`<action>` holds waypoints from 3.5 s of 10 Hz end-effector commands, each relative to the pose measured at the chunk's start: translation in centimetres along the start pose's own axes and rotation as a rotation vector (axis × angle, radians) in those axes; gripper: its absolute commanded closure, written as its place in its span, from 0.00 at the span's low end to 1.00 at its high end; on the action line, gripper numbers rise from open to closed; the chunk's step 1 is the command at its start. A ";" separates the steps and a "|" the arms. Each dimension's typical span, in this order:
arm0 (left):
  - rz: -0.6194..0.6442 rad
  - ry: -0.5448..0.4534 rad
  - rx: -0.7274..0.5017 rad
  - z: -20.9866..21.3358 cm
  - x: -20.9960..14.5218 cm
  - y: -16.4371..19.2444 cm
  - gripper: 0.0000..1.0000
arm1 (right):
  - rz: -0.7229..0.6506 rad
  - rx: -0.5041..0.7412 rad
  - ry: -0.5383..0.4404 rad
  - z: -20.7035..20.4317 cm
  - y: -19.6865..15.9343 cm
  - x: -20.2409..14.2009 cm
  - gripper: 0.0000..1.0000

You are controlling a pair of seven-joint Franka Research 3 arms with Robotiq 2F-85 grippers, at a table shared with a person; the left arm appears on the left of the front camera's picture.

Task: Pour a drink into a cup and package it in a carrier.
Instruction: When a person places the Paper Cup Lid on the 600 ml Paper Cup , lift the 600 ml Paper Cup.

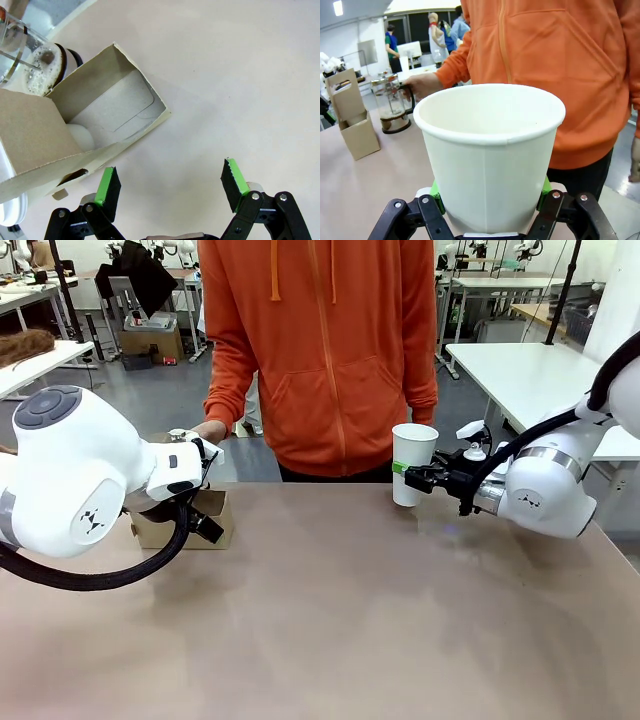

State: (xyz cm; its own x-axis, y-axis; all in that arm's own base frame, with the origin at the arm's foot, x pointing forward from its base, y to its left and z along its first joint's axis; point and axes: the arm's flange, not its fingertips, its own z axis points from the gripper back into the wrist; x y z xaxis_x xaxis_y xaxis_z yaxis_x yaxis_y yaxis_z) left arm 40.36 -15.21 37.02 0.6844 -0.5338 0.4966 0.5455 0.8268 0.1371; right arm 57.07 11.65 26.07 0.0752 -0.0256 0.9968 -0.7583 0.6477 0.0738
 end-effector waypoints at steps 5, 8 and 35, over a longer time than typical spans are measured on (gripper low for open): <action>0.001 -0.001 -0.002 0.0 0.0 0.0 0.00 | 0.007 0.000 -0.006 -0.2 0.1 0.3 0.23; 0.001 -0.001 -0.002 0.0 0.0 0.0 0.00 | 0.007 0.000 -0.006 -0.2 0.1 0.3 0.23; 0.001 -0.001 -0.002 0.0 0.0 0.0 0.00 | 0.007 0.000 -0.006 -0.2 0.1 0.3 0.23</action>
State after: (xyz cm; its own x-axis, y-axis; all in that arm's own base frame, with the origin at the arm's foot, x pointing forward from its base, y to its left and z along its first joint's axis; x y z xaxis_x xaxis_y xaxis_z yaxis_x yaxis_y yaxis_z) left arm 40.36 -15.21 37.02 0.6844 -0.5338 0.4966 0.5455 0.8268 0.1371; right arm 57.06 11.58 25.79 0.0794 -0.0250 0.9965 -0.7573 0.6486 0.0766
